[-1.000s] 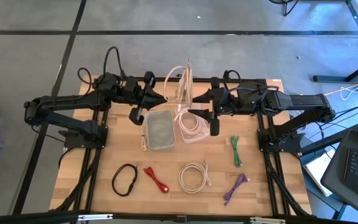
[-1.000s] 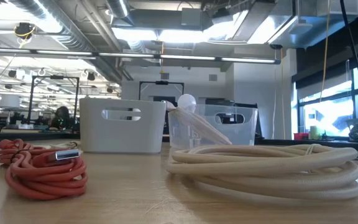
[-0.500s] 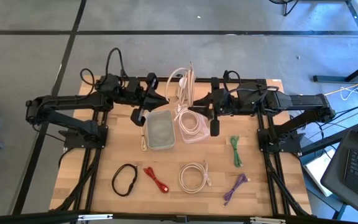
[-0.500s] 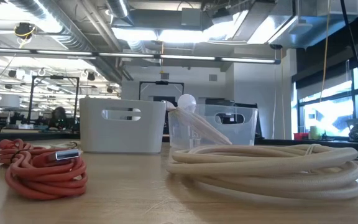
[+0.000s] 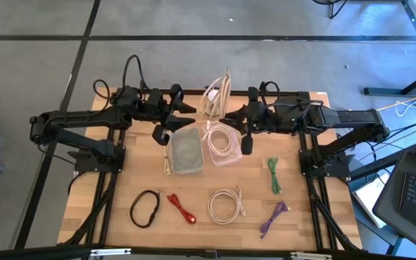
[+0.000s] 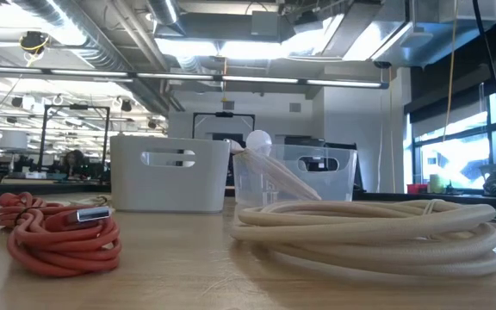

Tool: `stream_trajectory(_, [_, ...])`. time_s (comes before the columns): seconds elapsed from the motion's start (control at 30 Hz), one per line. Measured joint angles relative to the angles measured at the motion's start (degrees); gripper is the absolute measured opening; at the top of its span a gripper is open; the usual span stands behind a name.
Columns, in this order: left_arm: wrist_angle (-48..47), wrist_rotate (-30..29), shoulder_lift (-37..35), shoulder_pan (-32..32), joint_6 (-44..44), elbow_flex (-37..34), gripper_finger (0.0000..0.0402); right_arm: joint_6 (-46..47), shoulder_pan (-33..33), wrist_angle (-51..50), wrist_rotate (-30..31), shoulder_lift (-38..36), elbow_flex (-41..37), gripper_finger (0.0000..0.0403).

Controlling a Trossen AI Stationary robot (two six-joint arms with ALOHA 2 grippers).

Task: Pick and place USB-C Cables
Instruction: Put the top white usb cable into the transparent bin

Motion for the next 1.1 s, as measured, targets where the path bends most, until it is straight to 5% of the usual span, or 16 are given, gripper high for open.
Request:
stream_trajectory(0.33, [-0.83,0.24,-2.86,2.64,3.00,0.02,0.0196,14.09,1.35,-20.84,2.41,-1.65,-0.02,0.0030])
stream_trajectory(0.6, [-3.65,0.20,-3.76,6.34,3.06,0.04,0.0189,30.14,3.08,-33.20,-4.92,-0.41,-0.02,0.0030])
stream_trajectory(1.1, [-6.38,0.20,-3.74,8.39,4.00,0.04,0.0187,29.47,-0.82,-24.36,-17.09,4.51,-8.10,0.0030])
